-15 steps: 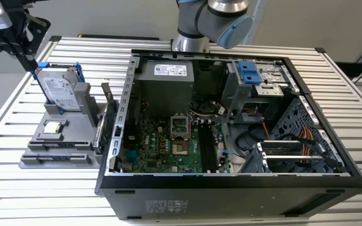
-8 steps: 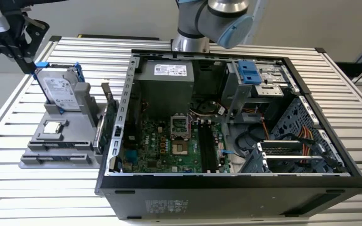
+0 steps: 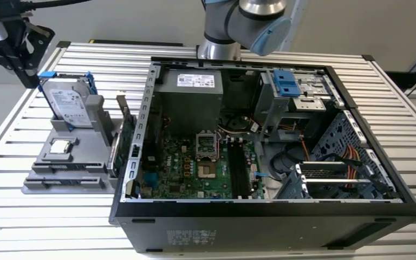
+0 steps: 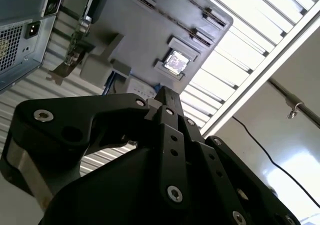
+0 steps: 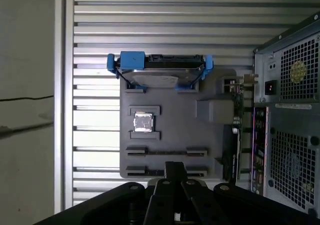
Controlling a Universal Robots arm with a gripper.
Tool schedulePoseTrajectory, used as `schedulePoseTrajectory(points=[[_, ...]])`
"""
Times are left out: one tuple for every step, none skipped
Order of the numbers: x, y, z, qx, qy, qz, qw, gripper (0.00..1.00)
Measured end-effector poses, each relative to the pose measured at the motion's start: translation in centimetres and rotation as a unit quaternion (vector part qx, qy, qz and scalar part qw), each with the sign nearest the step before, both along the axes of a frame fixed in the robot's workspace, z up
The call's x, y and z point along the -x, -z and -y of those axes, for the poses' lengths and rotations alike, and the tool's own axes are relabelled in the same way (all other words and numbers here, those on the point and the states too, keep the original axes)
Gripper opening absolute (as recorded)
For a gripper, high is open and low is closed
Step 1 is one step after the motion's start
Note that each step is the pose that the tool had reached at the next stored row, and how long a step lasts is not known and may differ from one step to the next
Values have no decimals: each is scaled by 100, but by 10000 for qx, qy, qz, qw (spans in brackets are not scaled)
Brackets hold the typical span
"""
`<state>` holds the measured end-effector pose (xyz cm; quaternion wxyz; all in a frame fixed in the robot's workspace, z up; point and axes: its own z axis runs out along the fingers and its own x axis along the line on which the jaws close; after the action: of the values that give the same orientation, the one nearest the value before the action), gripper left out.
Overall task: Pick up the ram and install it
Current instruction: 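Reach for the ram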
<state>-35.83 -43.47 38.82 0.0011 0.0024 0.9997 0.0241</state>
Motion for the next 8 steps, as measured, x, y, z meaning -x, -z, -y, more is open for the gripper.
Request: schedulePoseTrajectory(points=[[0, -1, 10, 0, 0, -1, 10000, 0], [-1, -1, 19, 1, 0, -1, 10000, 0], [-1, 0, 27, 0, 0, 0, 10000, 0], [-1, -1, 34, 0, 0, 0, 10000, 0], [-2, -1, 40, 1, 0, 0, 10000, 0], [-2, 0, 46, 0, 0, 0, 10000, 0], [-3, 0, 53, 0, 0, 0, 10000, 0], [-4, 0, 59, 0, 0, 0, 10000, 0]])
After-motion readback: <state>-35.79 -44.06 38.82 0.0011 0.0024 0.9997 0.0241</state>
